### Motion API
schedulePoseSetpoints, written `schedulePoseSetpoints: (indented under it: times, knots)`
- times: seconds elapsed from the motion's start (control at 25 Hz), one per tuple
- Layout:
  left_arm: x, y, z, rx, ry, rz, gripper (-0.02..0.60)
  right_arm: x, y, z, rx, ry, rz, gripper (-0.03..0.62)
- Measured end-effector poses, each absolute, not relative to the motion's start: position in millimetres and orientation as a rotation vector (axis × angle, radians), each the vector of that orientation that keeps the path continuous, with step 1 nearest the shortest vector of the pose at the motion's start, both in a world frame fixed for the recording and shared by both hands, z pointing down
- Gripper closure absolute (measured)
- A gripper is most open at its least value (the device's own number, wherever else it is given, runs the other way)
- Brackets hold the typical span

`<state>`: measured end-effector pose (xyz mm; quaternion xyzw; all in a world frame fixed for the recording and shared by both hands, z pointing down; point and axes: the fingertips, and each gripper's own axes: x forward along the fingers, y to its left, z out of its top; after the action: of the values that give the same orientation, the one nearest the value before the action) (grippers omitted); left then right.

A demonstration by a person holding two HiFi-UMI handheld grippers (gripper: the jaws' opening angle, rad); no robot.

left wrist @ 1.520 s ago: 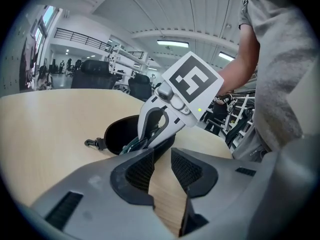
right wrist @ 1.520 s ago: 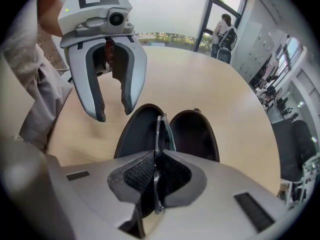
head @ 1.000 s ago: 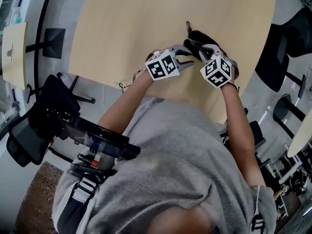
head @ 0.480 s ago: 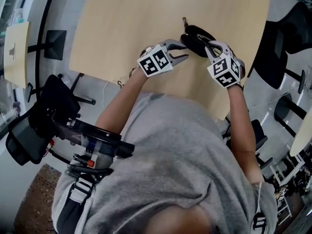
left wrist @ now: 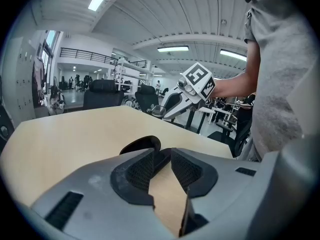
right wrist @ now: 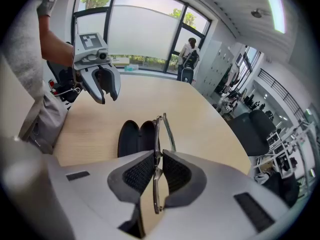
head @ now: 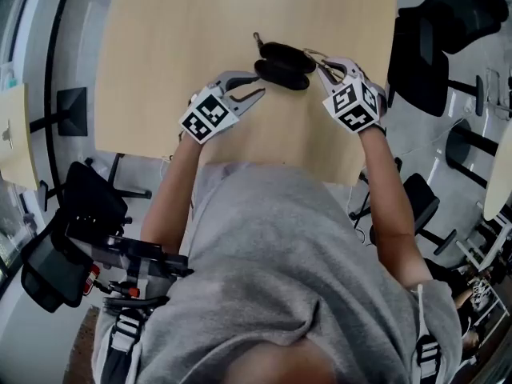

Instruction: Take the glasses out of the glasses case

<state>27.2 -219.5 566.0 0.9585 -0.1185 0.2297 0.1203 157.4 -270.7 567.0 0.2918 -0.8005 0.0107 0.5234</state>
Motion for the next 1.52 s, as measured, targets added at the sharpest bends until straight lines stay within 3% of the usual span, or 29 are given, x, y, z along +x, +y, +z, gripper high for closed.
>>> schedulePoseSetpoints:
  times: [0.6, 1.52]
  knots:
    - [2.6, -221.9, 570.1, 2.742, -0.407, 0.659, 0.479, 244.7, -290.4, 619.4, 0.808, -1.797, 0.205, 0.542]
    - [-8.7, -203.3, 565.5, 2.714, -0.428, 0.645, 0.479, 274.0, -269.4, 709.8, 0.653, -1.672, 0.395, 0.542]
